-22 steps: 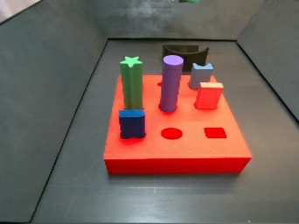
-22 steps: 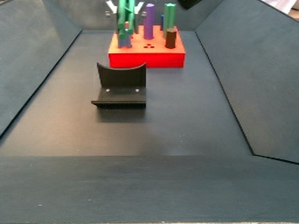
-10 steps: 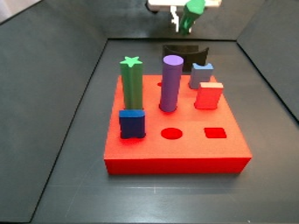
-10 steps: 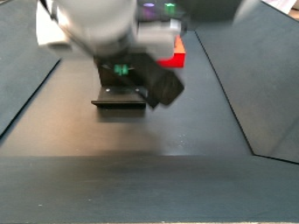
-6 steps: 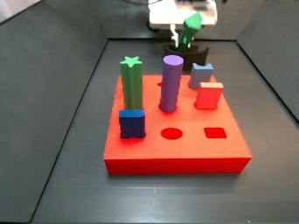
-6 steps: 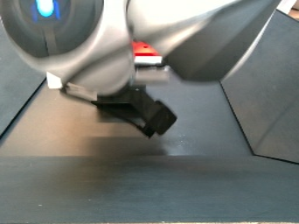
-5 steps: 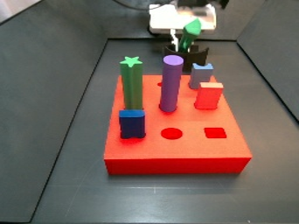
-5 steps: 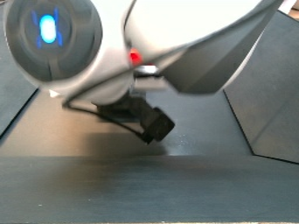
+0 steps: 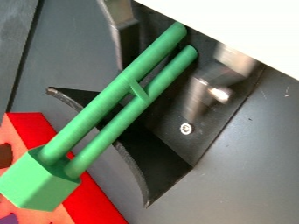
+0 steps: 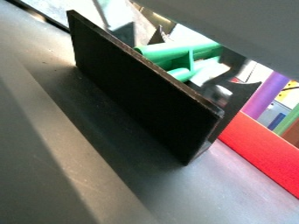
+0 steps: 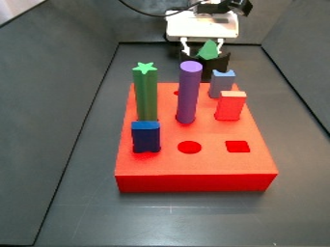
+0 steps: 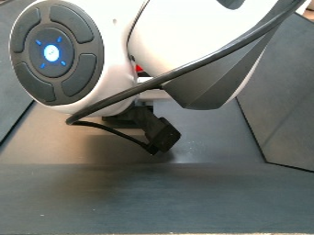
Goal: Pick up the 3 prong object. Move up. Rotate the 3 prong object. Place the 3 prong object on the fixture. Regrasp the 3 prong object. Move to above the board. Insert the 3 prong object.
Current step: Regrasp the 3 prong object.
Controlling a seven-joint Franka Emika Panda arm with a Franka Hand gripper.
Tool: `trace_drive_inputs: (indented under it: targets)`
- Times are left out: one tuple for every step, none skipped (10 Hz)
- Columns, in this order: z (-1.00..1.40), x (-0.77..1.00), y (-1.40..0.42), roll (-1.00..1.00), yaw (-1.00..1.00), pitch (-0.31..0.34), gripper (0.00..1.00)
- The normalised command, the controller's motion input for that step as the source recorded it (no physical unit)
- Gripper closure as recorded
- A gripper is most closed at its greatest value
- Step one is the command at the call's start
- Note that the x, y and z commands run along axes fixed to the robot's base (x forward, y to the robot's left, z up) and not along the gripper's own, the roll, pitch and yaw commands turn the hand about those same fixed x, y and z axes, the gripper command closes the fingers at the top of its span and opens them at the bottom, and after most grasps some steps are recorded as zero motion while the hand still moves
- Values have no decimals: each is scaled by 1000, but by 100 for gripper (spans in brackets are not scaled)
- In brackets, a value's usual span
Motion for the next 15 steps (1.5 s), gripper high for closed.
trace_drive_inputs:
  targets:
    - [1000, 0, 0, 42, 14, 42, 0]
    - [1000, -9, -2, 42, 18, 47, 0]
    - [1000, -26, -3, 54, 15, 49, 0]
    - [1000, -34, -4, 59, 6, 50, 0]
    - [1000, -38, -3, 59, 0, 54, 0]
    - [888, -37, 2, 52, -8, 64, 0]
    - [700, -29, 5, 53, -14, 71, 0]
    - [449, -26, 5, 53, -23, 77, 0]
    - [323, -25, 6, 53, -29, 77, 0]
    - [975, -3, -1000, 1000, 17, 62, 0]
    - [947, 1, -1000, 1000, 17, 61, 0]
    - [939, -29, -1000, 1000, 15, 49, 0]
    - [924, -45, -1000, 1000, 15, 44, 0]
    - [858, -55, -1000, 1000, 14, 38, 0]
    - [819, -54, -1000, 1000, 14, 37, 0]
